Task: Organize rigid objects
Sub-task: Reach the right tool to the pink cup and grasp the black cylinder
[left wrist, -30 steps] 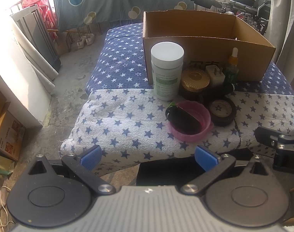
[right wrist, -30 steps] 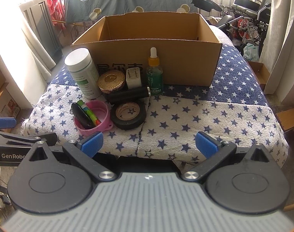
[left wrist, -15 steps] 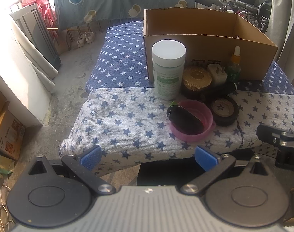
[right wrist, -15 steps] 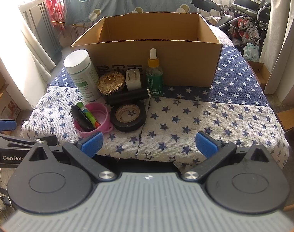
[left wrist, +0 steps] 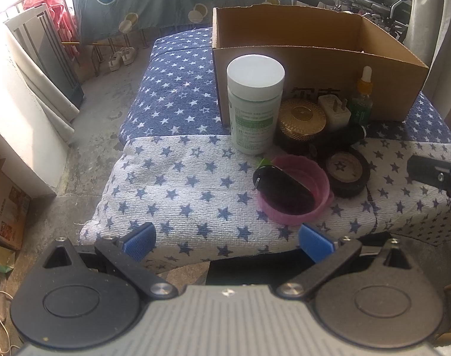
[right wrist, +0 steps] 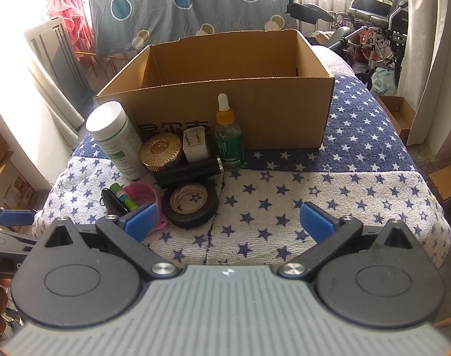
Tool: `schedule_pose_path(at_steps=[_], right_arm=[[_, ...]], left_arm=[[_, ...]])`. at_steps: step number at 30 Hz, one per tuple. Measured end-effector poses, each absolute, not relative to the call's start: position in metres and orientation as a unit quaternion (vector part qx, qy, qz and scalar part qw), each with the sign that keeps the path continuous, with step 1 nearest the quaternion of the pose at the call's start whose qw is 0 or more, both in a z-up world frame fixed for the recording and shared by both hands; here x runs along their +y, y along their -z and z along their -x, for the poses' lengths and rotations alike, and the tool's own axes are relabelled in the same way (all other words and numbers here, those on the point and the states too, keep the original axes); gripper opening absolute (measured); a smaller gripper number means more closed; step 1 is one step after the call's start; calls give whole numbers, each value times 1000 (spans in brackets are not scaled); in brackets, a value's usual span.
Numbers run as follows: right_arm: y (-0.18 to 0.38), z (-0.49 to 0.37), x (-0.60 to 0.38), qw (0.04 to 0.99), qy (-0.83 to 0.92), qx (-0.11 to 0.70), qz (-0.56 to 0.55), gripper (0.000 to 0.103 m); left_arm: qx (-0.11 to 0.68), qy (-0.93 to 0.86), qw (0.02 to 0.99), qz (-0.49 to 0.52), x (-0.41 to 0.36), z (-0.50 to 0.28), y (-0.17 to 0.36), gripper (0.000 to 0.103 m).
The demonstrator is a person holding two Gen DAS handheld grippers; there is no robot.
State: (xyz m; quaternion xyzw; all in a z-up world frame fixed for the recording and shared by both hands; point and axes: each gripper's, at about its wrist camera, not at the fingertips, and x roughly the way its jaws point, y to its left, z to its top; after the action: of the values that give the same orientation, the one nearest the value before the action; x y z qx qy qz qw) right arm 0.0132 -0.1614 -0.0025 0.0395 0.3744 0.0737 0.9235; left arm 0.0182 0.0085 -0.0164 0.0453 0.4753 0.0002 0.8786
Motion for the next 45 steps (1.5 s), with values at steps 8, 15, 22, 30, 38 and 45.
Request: schedule_pose_path(at_steps=[8,15,22,30,38,45], right_arm=[[-1,-38,-178,914,-151,362,-101,98],[9,-67,-187,885,-197,387,-168,83],[47,-98,-205,841,-176,428,-281,69],[91,-127,-214,791,-159,456,-375,58],[111,-132,-218,772,-159,444,-425,53],[125,-128,-220,748,-176,424,-480,30]], left_arm=[[451,65,890,1,22,-26,16,95],[442,118,889,-5,9,-38,10,70],[420,164,889,-75,-39,-63,8,56],[437,187,872,-121,-75,-91,28,30],[426,191,871,-154,-92,-96,37,31],[424,197,867,-173,-101,-97,40,37]])
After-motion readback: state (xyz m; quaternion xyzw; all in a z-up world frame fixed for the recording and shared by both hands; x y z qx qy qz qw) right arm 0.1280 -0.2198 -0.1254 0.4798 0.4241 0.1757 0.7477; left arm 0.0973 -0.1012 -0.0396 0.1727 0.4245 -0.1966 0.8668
